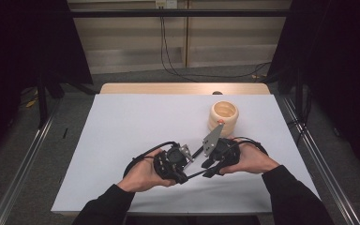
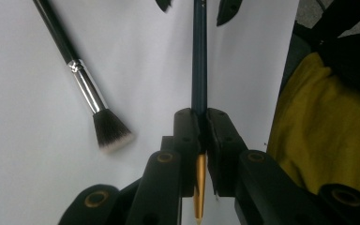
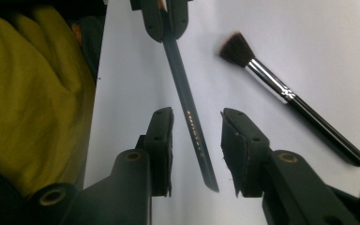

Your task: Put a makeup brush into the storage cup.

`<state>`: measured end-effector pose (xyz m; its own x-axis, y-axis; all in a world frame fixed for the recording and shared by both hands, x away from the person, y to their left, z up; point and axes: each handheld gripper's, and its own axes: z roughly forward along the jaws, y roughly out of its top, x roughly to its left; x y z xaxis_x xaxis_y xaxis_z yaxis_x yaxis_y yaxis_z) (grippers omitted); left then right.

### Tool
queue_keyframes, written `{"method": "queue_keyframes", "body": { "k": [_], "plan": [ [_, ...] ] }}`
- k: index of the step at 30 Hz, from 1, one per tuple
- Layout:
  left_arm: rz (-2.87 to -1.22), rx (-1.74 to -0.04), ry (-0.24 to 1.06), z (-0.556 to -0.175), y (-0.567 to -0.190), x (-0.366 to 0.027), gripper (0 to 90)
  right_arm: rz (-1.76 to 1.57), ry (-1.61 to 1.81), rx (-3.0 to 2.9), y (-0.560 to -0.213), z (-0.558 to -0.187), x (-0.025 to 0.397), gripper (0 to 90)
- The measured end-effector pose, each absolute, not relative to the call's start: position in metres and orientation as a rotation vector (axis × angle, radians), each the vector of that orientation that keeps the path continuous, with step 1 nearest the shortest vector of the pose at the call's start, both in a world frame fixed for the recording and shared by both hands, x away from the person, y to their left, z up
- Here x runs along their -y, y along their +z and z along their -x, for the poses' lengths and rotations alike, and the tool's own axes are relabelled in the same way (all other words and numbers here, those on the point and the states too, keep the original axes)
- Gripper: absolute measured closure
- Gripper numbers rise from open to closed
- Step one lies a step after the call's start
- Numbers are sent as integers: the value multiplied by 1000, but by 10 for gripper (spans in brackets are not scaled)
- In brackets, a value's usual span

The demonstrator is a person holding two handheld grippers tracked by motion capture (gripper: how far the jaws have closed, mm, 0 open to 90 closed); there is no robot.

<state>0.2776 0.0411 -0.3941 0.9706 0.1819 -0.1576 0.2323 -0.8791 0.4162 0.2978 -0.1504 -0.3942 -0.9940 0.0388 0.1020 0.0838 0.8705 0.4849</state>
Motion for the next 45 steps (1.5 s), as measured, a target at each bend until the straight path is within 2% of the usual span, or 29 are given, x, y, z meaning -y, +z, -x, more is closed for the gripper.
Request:
{"method": "queue_keyframes", "body": {
  "k": [6,19,30,38,45],
  "plan": [
    [-2673,-283,-181,-278,-398,-38,833,59,-773,2916,-399,-298,147,743],
    [-2659,-259,-204,-276,-397,-37,832,-21,-772,2885,-405,-297,144,829],
    [-2656,-213,-205,-276,-396,-40,829,-29,-771,2858,-406,-294,145,850],
    [-2628,-240,-218,-279,-396,-43,814,-13,-791,2848,-407,-295,147,852],
    [-2591,-277,-216,-281,-396,-43,715,20,-806,2860,-405,-297,150,853]
  ]
}}
